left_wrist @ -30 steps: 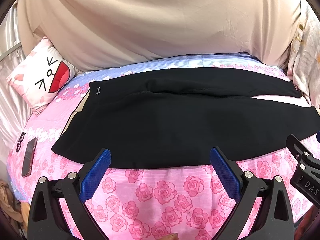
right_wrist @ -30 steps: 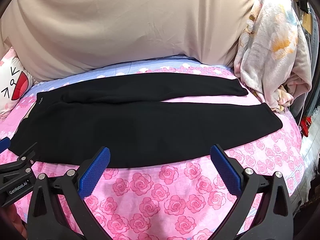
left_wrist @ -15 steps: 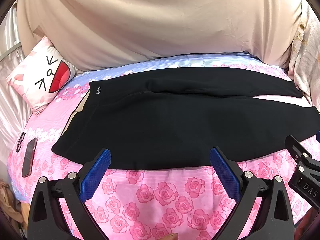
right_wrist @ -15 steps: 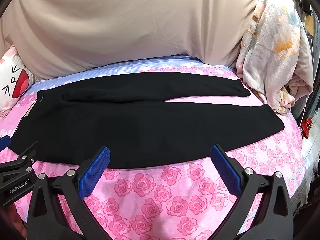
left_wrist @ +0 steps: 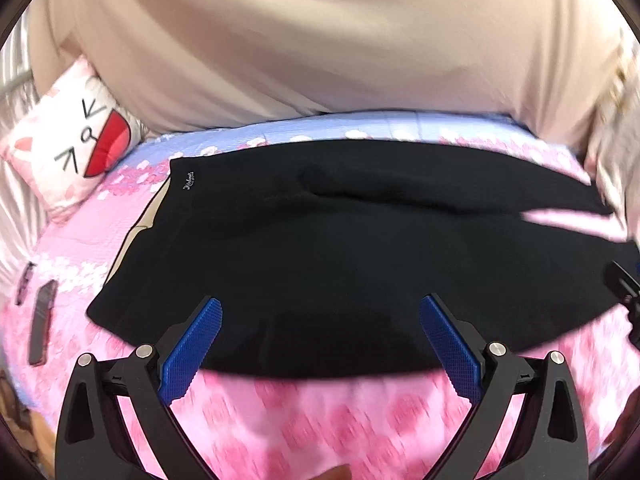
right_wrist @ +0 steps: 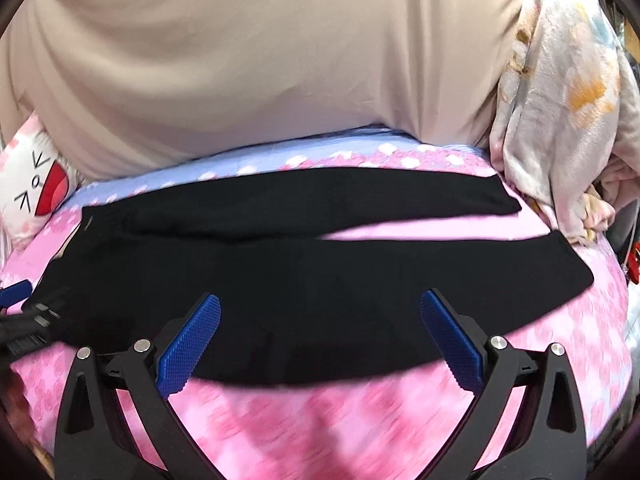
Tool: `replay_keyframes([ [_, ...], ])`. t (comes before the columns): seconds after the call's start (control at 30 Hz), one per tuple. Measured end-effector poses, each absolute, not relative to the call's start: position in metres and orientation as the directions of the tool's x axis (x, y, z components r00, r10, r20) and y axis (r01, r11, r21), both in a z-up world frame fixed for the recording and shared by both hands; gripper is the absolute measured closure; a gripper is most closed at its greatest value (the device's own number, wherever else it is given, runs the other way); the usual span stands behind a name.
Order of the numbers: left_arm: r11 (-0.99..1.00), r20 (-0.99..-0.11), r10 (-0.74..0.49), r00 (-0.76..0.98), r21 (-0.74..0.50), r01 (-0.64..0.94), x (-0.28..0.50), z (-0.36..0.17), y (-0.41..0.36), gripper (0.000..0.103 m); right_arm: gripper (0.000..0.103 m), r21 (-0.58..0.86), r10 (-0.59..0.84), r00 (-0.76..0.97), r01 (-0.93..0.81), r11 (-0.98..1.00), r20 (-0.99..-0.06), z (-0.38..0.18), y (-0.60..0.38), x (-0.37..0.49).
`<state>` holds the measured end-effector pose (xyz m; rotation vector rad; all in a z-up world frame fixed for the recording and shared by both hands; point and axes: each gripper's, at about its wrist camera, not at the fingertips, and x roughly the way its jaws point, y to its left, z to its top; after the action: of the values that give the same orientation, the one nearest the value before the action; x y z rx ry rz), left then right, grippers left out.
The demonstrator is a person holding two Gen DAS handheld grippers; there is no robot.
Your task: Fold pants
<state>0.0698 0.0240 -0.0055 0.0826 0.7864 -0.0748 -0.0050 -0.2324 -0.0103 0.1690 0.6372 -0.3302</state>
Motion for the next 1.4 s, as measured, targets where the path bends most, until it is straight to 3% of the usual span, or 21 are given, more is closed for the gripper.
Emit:
replay_keyframes([
  [0.13,0.999,-0.716,-0.035,0.698,-0.013,0.036,0.131,0.001,0.070,0.005,0.005,0.130,-0.251,0.755,0.405,0.905,-0.605,-0.004,-0.329,0.018],
  [0.37,0.993,-0.770,0.069,0.634,-0.007,-0.117,0.269,-0.010,0.161,0.005,0.005,0.219,-0.226,0.674,0.508,0.833,-0.703,-0.024,-0.505,0.082],
  [0.5,0.978,-0.812,0.151,0.564,0.039,-0.206,0.331,-0.031,0.204,0.005,0.005,0.187,-0.229,0.622,0.529,0.828,-0.749,-0.042,-0.565,0.116],
  [0.67,0.965,-0.831,0.217,0.512,0.102,-0.243,0.365,-0.051,0.225,0.005,0.005,0.087,-0.286,0.563,0.544,0.835,-0.775,-0.060,-0.598,0.149],
  [0.93,0.962,-0.844,0.245,0.478,0.152,-0.226,0.397,-0.077,0.227,0.005,0.005,0.046,-0.281,0.529,0.522,0.852,-0.801,-0.074,-0.607,0.183],
  [1.2,0.973,-0.865,0.172,0.472,0.076,-0.216,0.416,-0.082,0.235,0.006,0.005,0.041,-0.261,0.492,0.521,0.853,-0.831,-0.095,-0.609,0.204],
  [1.23,0.975,-0.863,0.155,0.481,0.056,-0.214,0.419,-0.081,0.236,0.008,0.009,0.039,-0.263,0.499,0.516,0.856,-0.826,-0.095,-0.608,0.205],
  [1.27,0.979,-0.862,0.120,0.493,0.022,-0.200,0.420,-0.081,0.237,0.025,0.022,0.028,-0.271,0.502,0.511,0.859,-0.821,-0.094,-0.605,0.205],
  [1.33,0.980,-0.852,0.112,0.512,0.009,-0.200,0.423,-0.076,0.234,0.051,0.058,0.030,-0.262,0.513,0.492,0.870,-0.817,-0.090,-0.598,0.209],
  [1.37,0.981,-0.848,0.121,0.517,0.025,-0.190,0.425,-0.074,0.231,0.080,0.080,0.077,-0.216,0.533,0.472,0.878,-0.818,-0.086,-0.595,0.211],
  [1.4,0.982,-0.849,0.124,0.514,0.033,-0.183,0.429,-0.071,0.227,0.082,0.084,0.075,-0.213,0.535,0.466,0.882,-0.818,-0.082,-0.591,0.216],
])
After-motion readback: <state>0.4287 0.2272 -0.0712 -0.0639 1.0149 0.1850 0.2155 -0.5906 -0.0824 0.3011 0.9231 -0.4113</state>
